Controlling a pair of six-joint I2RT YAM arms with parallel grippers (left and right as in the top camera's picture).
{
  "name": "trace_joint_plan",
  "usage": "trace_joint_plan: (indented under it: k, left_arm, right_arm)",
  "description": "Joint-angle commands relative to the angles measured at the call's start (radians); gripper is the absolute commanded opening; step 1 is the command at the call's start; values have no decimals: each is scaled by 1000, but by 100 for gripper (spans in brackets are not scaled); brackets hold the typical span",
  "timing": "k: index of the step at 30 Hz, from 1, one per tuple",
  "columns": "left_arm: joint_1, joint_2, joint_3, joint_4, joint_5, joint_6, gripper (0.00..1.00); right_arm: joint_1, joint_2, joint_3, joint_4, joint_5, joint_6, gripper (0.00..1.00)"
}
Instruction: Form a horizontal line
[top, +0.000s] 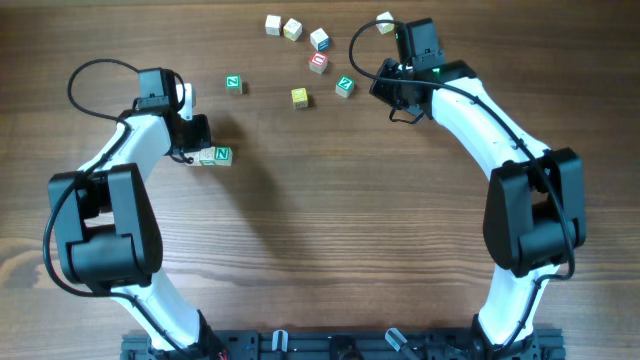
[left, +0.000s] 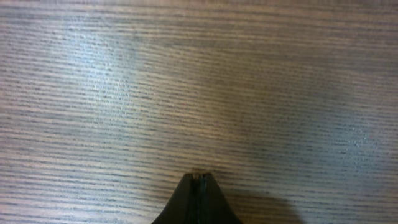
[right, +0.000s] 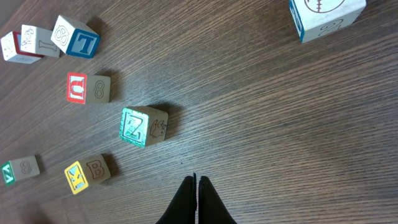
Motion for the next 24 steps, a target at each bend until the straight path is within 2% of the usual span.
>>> trace_joint_plan:
  k: [1,9,18,24]
  left_arm:
    - [8,12,18,29,-13,19,4]
    - [8,12,18,66,-8,7,4]
    - [8,12,18,66,83,-7,4]
    - [8,12,18,23,85,-6,4]
  right_arm:
    - [5,-12,0,-1,25,-15,4]
    - [5,-12,0,-1,25,-14,4]
    - [5,-11,0,-1,25,-14,4]
    - [5,-11,0,-1,25,-15,4]
